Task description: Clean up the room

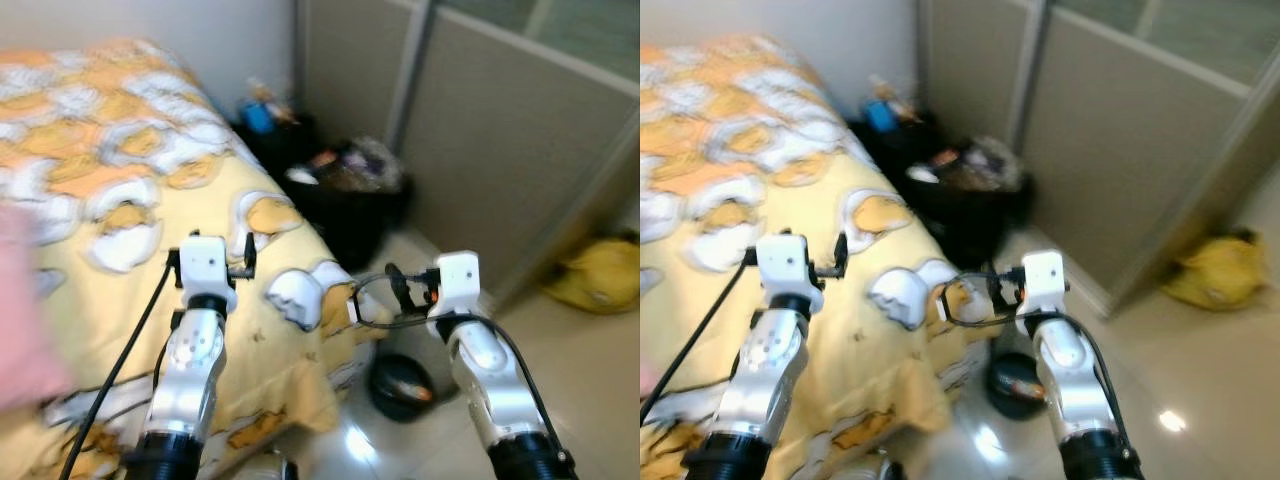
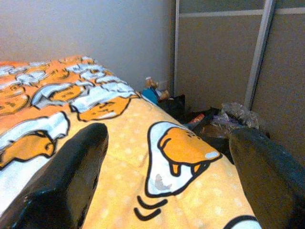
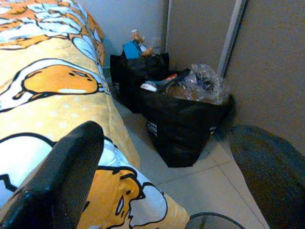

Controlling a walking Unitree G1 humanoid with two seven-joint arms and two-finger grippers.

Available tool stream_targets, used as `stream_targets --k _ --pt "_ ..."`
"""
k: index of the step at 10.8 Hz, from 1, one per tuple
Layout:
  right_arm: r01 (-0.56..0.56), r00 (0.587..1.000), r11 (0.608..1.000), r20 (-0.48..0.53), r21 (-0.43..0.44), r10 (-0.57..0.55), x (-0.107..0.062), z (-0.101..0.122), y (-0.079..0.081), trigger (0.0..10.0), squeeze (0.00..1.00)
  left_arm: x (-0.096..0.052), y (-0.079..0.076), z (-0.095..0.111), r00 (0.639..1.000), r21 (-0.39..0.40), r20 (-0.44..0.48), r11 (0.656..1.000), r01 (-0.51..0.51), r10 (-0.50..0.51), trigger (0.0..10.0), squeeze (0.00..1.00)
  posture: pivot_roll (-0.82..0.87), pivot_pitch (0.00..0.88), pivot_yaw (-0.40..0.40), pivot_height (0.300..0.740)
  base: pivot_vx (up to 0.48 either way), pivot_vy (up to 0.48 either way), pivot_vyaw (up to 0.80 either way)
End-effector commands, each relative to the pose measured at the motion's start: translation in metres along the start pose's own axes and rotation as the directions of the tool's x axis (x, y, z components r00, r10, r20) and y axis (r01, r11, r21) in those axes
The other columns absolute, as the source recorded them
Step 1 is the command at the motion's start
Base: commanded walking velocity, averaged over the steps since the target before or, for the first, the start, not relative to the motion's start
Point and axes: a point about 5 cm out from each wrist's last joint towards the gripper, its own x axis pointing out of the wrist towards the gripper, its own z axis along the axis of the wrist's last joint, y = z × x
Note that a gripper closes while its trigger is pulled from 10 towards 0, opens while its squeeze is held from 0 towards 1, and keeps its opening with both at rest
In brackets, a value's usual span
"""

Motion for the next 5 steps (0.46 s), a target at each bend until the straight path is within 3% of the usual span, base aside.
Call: stream_targets --k 1,2,5 --pt "0.024 1.000 1.000 -0.005 0.010 -0.024 -0.001 -0.002 -0.010 10.0 0.00 0.001 -0.012 0.001 0.999 0.008 -0.003 0.999 0.051 -0.051 10.0 0.00 0.01 0.000 0.006 0.740 0.000 0.472 0.00" --pt "0.023 1.000 0.999 0.002 0.024 -0.023 0.003 -0.003 -0.011 10.0 0.00 0.001 -0.014 0.004 0.999 0.009 0.004 0.999 0.044 -0.044 10.0 0.00 0.01 0.000 0.011 0.740 0.000 0.240 0.00" --pt "-0.006 1.000 0.999 0.023 0.037 0.005 0.008 -0.002 -0.010 10.0 0.00 0.003 -0.012 0.017 0.997 0.038 0.062 0.999 0.034 -0.036 10.0 0.00 0.02 0.000 0.014 0.740 0.000 0.000 0.00"
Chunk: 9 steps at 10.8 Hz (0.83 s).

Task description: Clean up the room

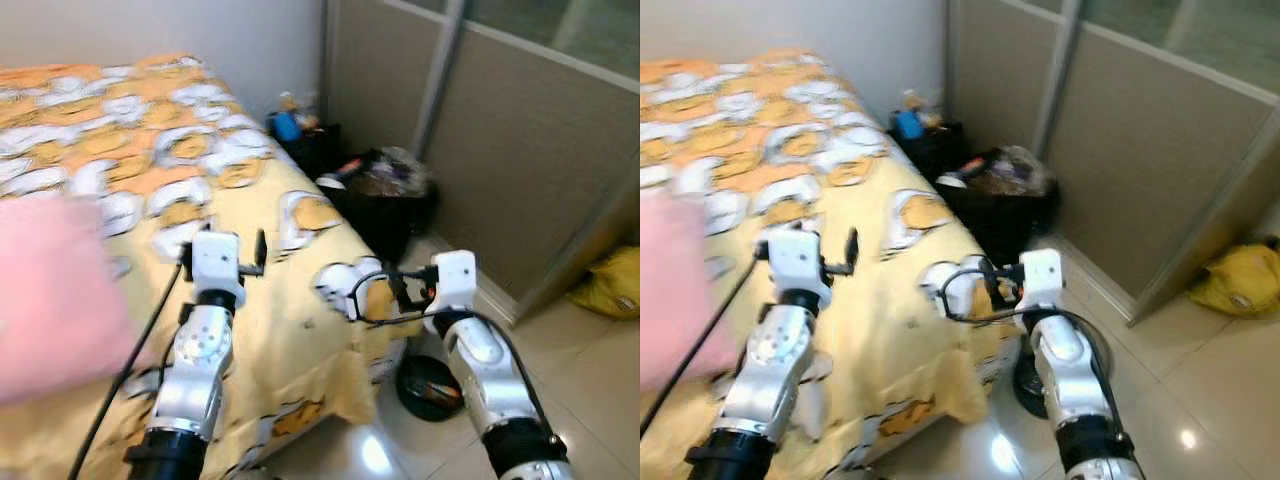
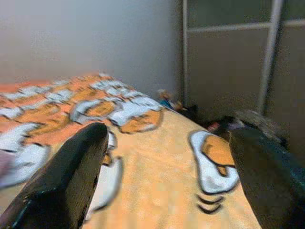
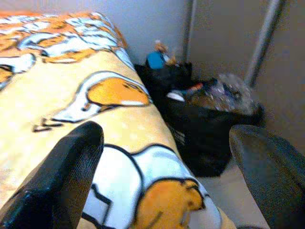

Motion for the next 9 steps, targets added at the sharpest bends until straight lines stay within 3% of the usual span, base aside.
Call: stream_targets --k 1,4,6,8,9 --pt "0.008 1.000 1.000 0.026 0.010 -0.009 0.002 0.005 -0.005 10.0 0.00 0.004 -0.004 0.011 0.999 0.017 0.050 1.000 0.002 -0.003 10.0 0.00 0.02 0.000 0.014 0.740 0.000 0.000 0.00" --pt "-0.009 0.999 1.000 0.049 0.003 0.009 0.009 0.010 0.000 10.0 0.00 0.007 -0.006 0.021 0.995 0.040 0.096 0.999 0.011 -0.015 10.0 0.00 0.03 0.000 0.007 0.740 0.000 0.000 0.00" --pt "-0.005 0.999 1.000 0.040 -0.021 0.006 0.010 0.008 0.001 10.0 0.00 0.006 -0.004 0.018 0.997 0.048 0.075 0.999 -0.004 0.001 10.0 0.00 0.03 0.000 0.000 0.740 0.000 -0.480 0.00" --pt "0.010 0.998 1.000 0.057 0.021 -0.011 0.009 0.010 -0.001 10.0 0.00 -0.001 0.007 0.001 0.999 0.096 0.008 0.995 -0.032 0.032 10.0 0.00 0.03 0.000 0.004 0.740 0.000 -0.480 0.51" --pt "0.045 0.998 0.999 0.053 0.030 -0.047 -0.002 0.004 -0.006 10.0 0.00 -0.028 0.030 -0.039 0.987 0.098 -0.152 0.995 -0.036 0.051 10.0 0.00 0.03 0.000 -0.014 0.740 0.000 -0.480 0.47"
